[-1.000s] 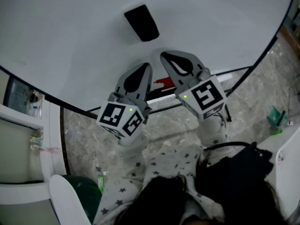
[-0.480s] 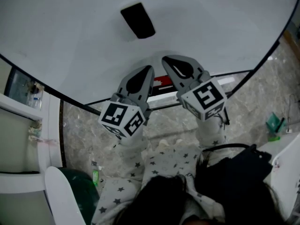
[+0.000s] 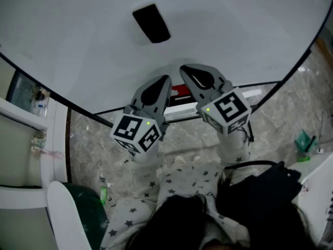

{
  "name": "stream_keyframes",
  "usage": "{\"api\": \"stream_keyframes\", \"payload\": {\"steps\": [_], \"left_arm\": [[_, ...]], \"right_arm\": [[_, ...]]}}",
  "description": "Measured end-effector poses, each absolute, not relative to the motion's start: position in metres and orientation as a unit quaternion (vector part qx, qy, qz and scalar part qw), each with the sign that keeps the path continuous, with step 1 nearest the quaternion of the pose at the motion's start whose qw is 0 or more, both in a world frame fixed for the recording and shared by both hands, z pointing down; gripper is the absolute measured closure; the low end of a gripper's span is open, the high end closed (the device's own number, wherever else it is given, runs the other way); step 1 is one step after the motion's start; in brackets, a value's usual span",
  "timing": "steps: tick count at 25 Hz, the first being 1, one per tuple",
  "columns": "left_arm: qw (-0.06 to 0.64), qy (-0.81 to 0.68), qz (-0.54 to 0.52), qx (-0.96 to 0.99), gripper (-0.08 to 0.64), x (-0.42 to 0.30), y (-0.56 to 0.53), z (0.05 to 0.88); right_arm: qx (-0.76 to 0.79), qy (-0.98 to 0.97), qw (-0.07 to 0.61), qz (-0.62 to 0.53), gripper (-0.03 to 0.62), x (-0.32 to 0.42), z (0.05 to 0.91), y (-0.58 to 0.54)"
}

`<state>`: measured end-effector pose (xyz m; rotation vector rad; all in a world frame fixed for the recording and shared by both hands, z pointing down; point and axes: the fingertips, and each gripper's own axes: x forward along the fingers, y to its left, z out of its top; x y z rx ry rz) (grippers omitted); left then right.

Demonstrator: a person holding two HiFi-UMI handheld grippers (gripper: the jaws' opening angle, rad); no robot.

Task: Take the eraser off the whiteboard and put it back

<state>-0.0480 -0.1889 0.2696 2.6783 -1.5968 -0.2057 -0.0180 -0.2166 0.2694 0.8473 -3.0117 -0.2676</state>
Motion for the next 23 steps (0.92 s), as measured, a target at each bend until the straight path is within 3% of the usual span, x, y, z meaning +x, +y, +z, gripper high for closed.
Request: {"api": "stream_keyframes", "payload": {"steps": [23], "left_arm": [[0.010,-0.514,-0.062,0.855,0.560,-0.030,-0.194,0.272]], "right_arm": [[0.256,-0.964,-0.001,-0.077,0.584,-0.004,0.273,-0.220]]}}
